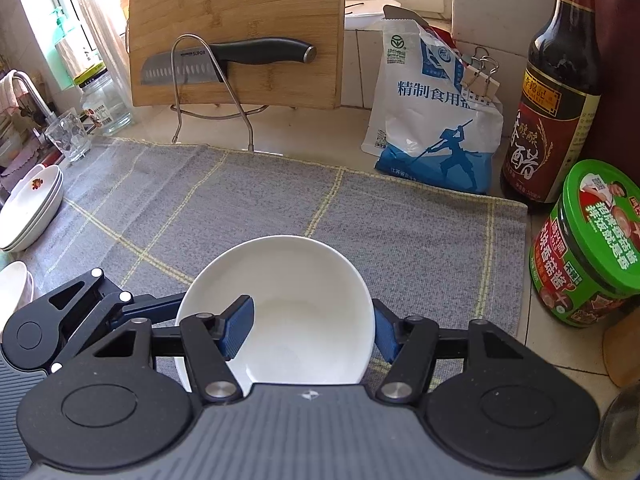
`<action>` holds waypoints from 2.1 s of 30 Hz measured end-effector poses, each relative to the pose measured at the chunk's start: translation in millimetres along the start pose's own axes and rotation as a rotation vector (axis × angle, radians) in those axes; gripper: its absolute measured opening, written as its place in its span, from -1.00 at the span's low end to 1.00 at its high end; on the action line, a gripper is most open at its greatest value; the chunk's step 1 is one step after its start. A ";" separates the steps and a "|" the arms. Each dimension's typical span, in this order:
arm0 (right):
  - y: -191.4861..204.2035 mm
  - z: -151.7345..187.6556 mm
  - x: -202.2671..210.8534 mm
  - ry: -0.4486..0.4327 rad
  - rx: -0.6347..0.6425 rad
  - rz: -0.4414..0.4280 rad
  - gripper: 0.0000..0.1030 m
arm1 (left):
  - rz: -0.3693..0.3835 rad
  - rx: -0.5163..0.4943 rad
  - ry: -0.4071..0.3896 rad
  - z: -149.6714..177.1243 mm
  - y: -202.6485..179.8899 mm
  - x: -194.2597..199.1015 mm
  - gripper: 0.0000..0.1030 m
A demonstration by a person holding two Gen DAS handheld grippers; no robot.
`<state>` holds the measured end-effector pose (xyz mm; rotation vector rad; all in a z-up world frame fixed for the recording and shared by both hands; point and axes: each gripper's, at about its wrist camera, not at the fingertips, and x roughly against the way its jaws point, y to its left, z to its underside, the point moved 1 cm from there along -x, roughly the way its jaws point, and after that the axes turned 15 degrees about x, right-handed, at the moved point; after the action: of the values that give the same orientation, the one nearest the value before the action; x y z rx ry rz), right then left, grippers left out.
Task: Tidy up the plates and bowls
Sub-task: 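Carry the pink-print bowl with the right tool over the two stacked bowls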
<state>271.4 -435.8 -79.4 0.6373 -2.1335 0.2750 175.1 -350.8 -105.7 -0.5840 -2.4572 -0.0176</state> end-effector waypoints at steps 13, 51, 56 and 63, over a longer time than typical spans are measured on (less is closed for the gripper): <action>50.8 -11.7 33.5 -0.012 0.004 -0.029 0.31 | 0.019 -0.042 0.042 -6.0 20.5 58.3 0.67; 261.0 -88.0 17.5 -0.045 0.221 -0.264 0.32 | -0.143 0.111 0.066 34.4 160.8 218.1 0.67; 269.1 -87.4 9.1 -0.021 0.234 -0.258 0.32 | -0.137 0.133 0.079 37.7 167.7 219.7 0.67; 271.2 -84.1 2.1 -0.004 0.227 -0.262 0.32 | -0.119 0.144 0.103 40.9 172.8 216.4 0.67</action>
<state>183.2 -172.8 -18.4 1.0389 -2.0109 0.3737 67.9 -101.3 -37.8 -0.3653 -2.3662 0.0797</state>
